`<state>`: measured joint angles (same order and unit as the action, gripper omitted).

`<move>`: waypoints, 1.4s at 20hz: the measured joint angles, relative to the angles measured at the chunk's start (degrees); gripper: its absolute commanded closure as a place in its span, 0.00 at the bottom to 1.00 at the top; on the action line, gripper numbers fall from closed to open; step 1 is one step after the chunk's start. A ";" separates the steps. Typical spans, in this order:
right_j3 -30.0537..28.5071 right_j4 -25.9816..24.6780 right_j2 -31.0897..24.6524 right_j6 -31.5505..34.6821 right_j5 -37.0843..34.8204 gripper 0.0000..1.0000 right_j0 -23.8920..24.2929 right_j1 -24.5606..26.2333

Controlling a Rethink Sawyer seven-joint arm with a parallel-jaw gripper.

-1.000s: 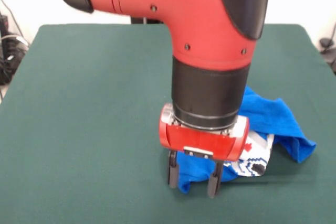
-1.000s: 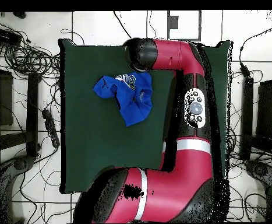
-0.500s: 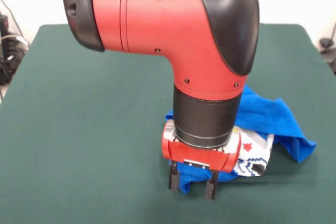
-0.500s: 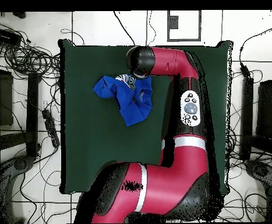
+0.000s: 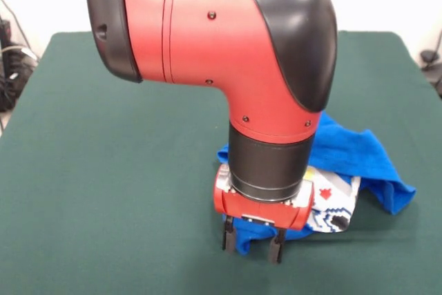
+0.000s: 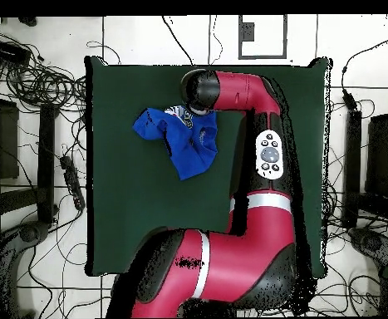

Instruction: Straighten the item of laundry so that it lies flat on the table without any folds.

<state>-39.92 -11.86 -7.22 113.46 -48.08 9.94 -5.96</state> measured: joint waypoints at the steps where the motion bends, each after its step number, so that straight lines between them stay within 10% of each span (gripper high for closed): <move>1: -0.01 -0.10 0.00 0.00 0.00 0.00 0.00 0.10; 28: 2.15 -0.31 0.00 0.00 -0.03 0.00 0.06 3.12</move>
<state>-37.77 -12.17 -7.22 113.46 -48.12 10.01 -2.84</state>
